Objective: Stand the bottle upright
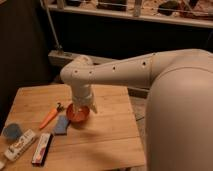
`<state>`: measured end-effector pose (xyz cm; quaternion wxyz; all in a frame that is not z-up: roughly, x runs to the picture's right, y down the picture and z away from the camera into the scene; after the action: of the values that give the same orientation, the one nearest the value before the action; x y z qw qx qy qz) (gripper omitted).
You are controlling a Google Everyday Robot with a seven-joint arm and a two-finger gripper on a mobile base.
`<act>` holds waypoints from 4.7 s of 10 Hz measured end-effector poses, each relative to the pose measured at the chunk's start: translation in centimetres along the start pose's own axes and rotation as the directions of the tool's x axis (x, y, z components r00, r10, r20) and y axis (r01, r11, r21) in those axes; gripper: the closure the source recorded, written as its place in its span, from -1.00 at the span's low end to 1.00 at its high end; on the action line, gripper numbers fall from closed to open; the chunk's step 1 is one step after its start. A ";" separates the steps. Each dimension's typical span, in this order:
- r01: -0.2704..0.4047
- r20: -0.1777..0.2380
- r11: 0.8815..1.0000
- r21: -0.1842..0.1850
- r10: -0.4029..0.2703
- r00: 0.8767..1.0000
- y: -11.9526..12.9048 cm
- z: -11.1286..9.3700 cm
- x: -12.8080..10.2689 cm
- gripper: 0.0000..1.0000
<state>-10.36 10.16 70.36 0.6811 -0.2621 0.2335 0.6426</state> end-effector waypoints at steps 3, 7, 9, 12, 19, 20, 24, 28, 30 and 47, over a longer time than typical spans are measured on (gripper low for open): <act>0.000 0.000 1.000 0.000 0.000 1.000 0.0 0.0 0.0 -0.30; 0.000 0.000 1.000 0.000 0.000 1.000 0.0 0.0 0.0 -0.30; 0.000 0.000 1.000 0.000 0.000 1.000 0.0 0.0 0.0 -0.30; 0.049 0.021 0.999 -0.003 -0.049 0.999 1.4 -0.5 0.0 -0.30; 0.440 0.139 0.890 0.119 -0.454 0.880 11.7 -1.7 2.8 -0.30; 0.518 0.157 0.843 0.148 -0.537 0.829 12.9 -1.9 3.6 -0.30; 0.782 0.175 0.580 0.230 -0.815 0.553 18.1 -2.3 8.4 -0.30; 0.839 0.162 0.474 0.267 -0.880 0.446 19.4 -2.3 10.4 -0.30; 0.848 0.167 0.455 0.270 -0.890 0.425 19.8 -2.3 10.4 -0.30; 0.582 -0.010 -0.747 0.320 -0.617 -0.787 36.9 4.1 17.1 -0.30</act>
<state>-46.12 27.11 60.14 0.8689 -0.1654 -0.2360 -0.4025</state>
